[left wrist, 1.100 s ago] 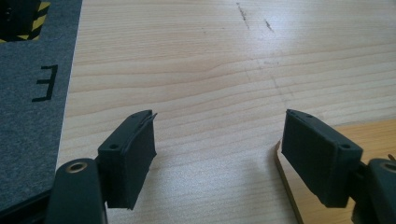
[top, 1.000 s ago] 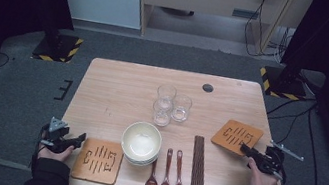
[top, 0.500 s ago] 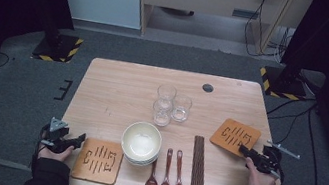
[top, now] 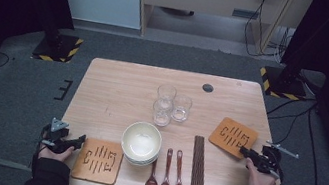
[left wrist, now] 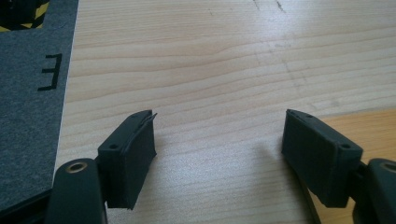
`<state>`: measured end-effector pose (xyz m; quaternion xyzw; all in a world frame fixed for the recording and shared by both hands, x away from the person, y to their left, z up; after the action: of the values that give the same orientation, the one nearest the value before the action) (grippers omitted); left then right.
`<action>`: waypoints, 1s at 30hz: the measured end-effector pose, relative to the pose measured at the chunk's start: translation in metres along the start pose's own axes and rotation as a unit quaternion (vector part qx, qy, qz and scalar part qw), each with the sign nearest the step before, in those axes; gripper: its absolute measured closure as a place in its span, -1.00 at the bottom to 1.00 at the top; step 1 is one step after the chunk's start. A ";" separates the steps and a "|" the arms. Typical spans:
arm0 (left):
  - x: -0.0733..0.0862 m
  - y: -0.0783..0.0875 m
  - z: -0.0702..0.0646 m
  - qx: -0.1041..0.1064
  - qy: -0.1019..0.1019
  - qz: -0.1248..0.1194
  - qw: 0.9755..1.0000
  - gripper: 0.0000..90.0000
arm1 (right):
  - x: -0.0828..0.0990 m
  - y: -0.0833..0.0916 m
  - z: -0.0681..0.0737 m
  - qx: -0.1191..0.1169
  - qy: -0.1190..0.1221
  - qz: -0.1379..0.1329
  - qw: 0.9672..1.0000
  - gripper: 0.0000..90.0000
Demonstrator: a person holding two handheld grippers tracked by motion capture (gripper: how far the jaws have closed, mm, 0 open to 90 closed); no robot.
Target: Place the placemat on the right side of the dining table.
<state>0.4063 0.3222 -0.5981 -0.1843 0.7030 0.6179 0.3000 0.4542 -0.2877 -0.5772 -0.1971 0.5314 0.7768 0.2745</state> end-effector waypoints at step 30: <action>0.000 -0.002 0.001 -0.008 0.004 0.000 1.000 -0.49 | -0.009 -0.025 -0.008 0.095 0.052 0.014 0.994 -0.22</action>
<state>0.4083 0.3232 -0.5999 -0.1886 0.6992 0.6229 0.2957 0.4772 -0.2894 -0.5928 -0.2029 0.6193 0.7150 0.2530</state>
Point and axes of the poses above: each handheld gripper's, and its own axes: y roughly backward along the jaws, x roughly out of its underside, z roughly to its left, the point moved 10 cm from there along -y, roughly forward along the jaws, and after that the axes turned 6 degrees about z, right-handed, at the moved point
